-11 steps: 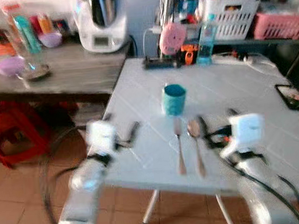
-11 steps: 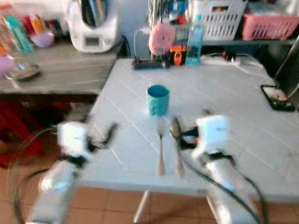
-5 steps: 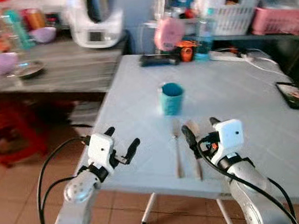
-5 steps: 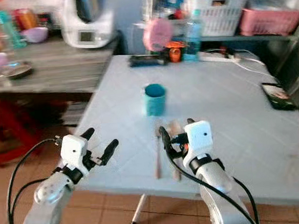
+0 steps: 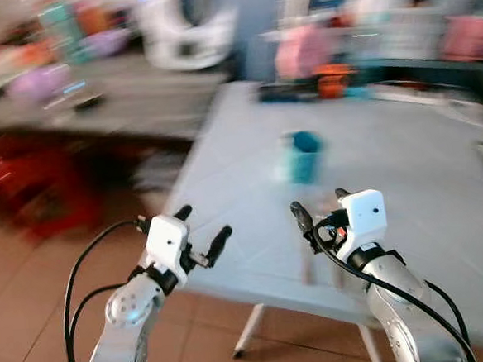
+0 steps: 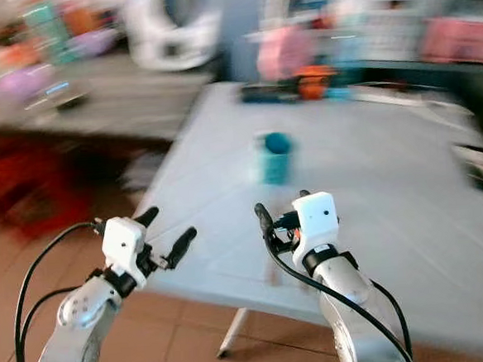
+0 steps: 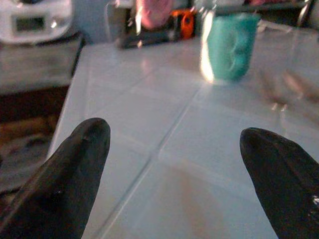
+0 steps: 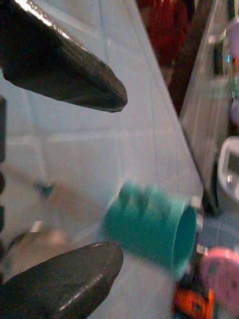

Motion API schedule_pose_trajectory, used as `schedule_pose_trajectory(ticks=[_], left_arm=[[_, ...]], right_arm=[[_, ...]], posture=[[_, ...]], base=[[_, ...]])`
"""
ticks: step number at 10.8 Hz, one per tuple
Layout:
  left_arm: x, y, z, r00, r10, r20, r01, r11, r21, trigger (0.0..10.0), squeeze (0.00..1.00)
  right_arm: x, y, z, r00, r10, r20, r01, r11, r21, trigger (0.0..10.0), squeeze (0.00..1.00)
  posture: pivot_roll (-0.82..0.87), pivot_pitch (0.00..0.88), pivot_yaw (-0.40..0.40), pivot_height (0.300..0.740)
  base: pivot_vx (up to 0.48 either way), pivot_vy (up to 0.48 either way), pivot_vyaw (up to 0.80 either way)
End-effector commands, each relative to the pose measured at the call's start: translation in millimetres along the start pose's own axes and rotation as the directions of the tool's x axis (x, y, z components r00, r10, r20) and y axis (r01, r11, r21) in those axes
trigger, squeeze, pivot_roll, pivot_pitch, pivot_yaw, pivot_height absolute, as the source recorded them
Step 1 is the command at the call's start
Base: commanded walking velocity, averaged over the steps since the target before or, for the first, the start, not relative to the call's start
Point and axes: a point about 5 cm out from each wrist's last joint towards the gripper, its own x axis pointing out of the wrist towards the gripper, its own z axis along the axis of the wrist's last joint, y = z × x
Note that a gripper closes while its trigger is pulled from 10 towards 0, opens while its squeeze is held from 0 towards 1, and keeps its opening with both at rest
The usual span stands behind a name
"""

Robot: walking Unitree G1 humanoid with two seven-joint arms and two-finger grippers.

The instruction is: Setting the table

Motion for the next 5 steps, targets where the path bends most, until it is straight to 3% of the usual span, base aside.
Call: schedule_pose_trajectory(ticks=[1, 2, 4, 5], left_arm=[[-0.2, -2.6, 3.1, 0.999, -0.040, 0.012, 0.040, 0.999, 0.034, 10.0, 0.00], [-1.8, -5.9, 3.0, 0.996, -0.088, 0.017, 0.087, 0.994, 0.062, 10.0, 0.00], [-1.1, -7.4, 6.0, 0.994, -0.106, 0.032, 0.104, 0.993, 0.052, 10.0, 0.00], [1.0, -6.8, 11.3, 0.991, -0.119, 0.053, 0.117, 0.992, 0.050, 10.0, 0.00]], right_arm=[[0.8, 0.3, -2.9, 1.000, 0.000, -0.012, 0.000, 1.000, 0.013, 10.0, 0.00], [0.6, -0.3, -10.0, 0.999, -0.012, -0.053, 0.014, 0.999, 0.038, 10.0, 0.00], [0.1, -1.6, -14.2, 0.996, -0.026, -0.082, 0.030, 0.998, 0.048, 10.0, 0.00], [-3.5, -7.5, -21.3, 0.987, -0.067, -0.145, 0.078, 0.994, 0.074, 10.0, 0.00]], posture=[[0.05, 0.000, 0.000, 0.740], [0.05, 0.000, 0.003, 0.740], [0.05, 0.000, 0.003, 0.740], [0.05, 0.000, 0.006, 0.740]], base=[[0.000, 0.000, 0.44], [0.000, 0.000, 0.00], [0.000, 0.000, 0.00], [0.000, 0.000, 0.00]])
